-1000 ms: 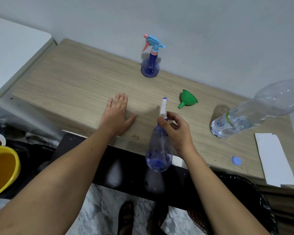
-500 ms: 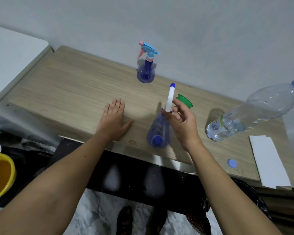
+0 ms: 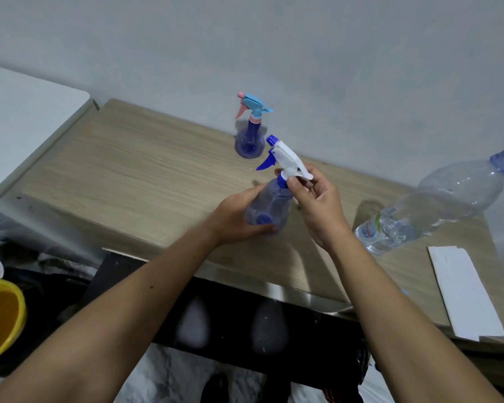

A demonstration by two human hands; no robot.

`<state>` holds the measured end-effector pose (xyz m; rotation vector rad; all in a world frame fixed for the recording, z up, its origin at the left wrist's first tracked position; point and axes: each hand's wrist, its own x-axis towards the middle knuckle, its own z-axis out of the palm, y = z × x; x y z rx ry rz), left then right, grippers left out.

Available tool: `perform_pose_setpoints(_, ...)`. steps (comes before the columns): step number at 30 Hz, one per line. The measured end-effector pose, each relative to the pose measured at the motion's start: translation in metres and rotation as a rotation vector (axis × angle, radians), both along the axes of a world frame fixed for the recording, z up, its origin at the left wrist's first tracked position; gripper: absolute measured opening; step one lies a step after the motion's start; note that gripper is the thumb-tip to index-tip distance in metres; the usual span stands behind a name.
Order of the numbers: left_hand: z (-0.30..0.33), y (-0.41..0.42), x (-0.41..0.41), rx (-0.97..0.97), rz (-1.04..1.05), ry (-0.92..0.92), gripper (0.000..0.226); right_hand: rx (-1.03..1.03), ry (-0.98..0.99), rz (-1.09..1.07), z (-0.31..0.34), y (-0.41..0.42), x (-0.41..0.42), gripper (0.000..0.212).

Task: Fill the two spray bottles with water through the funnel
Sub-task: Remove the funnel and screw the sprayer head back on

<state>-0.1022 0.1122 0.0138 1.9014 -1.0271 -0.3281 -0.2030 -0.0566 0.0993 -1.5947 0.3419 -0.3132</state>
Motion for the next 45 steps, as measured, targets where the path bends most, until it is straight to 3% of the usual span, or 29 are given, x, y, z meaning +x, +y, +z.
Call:
perform_pose_setpoints(6,0.016,-0.032,0.020,-0.064,0.148,0.155,0.082,-0.019,-0.042,-0.059,0.015,-0.026,0.033,0.030)
perform_pose_setpoints(17,0.007,-0.105,0.061,-0.049,0.265,0.190,0.089,-0.122,0.032,-0.129,0.018,-0.084,0.086,0.029)
perform_pose_setpoints(30,-0.029,-0.147,0.101,-0.040,0.308,0.118,0.095,-0.028,0.045,-0.165,-0.005,-0.111,0.124,0.030)
perform_pose_setpoints(45,-0.037,-0.158,0.104,-0.004,0.333,0.000,0.100,-0.143,0.034,-0.139,-0.014,-0.123,0.138,0.034)
